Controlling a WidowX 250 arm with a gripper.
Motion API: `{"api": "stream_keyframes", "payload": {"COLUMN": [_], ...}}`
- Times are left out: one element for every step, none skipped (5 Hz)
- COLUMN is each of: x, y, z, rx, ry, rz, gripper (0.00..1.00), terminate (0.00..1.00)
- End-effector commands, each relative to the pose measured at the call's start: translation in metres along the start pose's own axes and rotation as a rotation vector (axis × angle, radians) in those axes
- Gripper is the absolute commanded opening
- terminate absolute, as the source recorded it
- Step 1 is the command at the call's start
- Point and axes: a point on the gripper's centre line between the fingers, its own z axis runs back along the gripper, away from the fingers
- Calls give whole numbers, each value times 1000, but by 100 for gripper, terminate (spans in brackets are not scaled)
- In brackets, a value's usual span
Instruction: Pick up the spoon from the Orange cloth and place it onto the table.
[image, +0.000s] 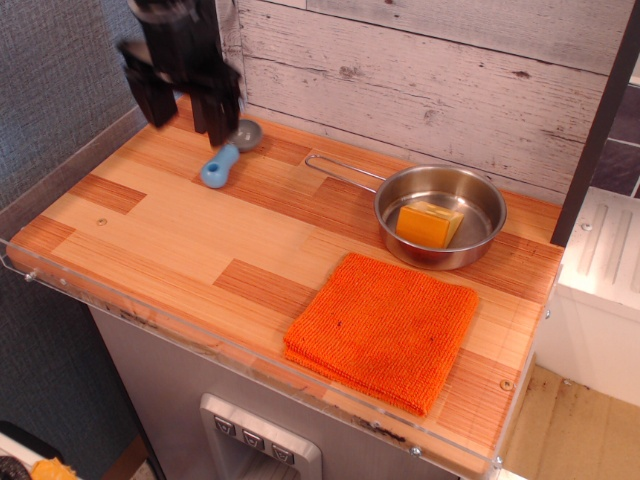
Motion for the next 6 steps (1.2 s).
{"api": "stream_keyframes", "payload": {"x": [-11,-10,-9,-9,-9,-9], "y": [-20,-27,-29,-31,-31,-31], "z": [51,42,33,30,30,30], "rx": [-12,-21,-24,-2,-2,-2], "ry": [-30,20,69,87,87,87], "rz": [3,-11,-7,1,1,1], "gripper": [100,100,100,100,100,100], "terminate": [0,0,0,0,0,100]}}
